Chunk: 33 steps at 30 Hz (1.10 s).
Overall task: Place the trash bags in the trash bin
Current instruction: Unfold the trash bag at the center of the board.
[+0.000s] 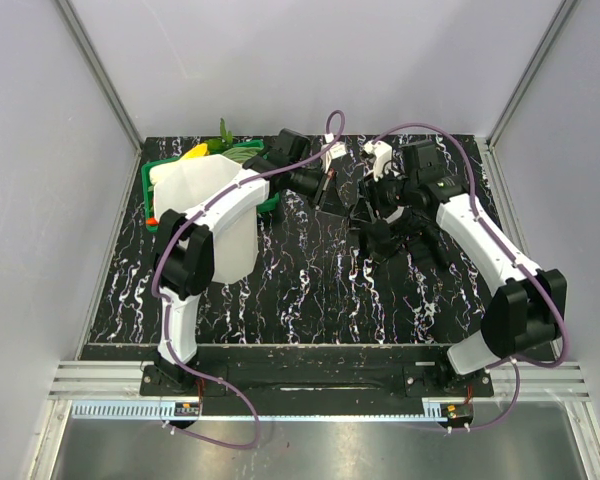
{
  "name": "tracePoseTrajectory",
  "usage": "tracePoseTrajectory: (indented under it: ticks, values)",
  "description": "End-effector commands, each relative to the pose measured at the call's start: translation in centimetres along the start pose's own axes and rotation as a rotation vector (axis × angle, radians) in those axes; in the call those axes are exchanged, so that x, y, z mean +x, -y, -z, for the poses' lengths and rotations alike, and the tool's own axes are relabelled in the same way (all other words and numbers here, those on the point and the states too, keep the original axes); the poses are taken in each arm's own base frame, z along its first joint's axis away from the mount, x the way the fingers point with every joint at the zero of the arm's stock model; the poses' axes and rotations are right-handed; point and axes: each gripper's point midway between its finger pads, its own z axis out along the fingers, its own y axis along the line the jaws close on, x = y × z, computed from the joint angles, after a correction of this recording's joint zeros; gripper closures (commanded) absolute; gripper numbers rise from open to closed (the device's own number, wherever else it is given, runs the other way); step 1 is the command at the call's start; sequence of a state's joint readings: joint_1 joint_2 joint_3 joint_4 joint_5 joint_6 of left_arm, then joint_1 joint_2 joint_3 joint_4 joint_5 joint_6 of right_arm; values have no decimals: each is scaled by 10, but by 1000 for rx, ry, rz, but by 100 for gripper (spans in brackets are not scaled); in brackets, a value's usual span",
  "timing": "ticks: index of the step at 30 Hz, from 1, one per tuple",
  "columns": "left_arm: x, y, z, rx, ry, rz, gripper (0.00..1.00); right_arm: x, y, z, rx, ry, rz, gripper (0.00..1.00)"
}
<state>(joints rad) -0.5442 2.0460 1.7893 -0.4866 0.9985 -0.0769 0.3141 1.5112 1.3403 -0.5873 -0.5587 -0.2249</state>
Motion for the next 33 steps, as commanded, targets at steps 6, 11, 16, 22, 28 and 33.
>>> tracePoseTrajectory:
  ticks: [6, 11, 16, 22, 28, 33]
  values:
    - [-18, 28, 7, 57, 50, -71, 100, -7, 4, -11, 9, 29, -1, 50]
    - [-18, 29, 6, 59, 49, -78, 100, 1, 0, -16, -16, 11, -12, 57]
    - [-17, 31, 5, 71, 46, -84, 100, 6, -7, -18, -50, 3, -16, 58]
    - [-16, 36, 4, 92, 42, -93, 100, 9, -9, -22, -78, -14, -18, 73]
    - [-13, 40, 5, 105, 38, -107, 100, 9, -5, -23, -58, -13, -8, 97]
    - [-6, 39, 8, 87, 18, -126, 100, 3, 4, -16, 10, 1, 21, 100]
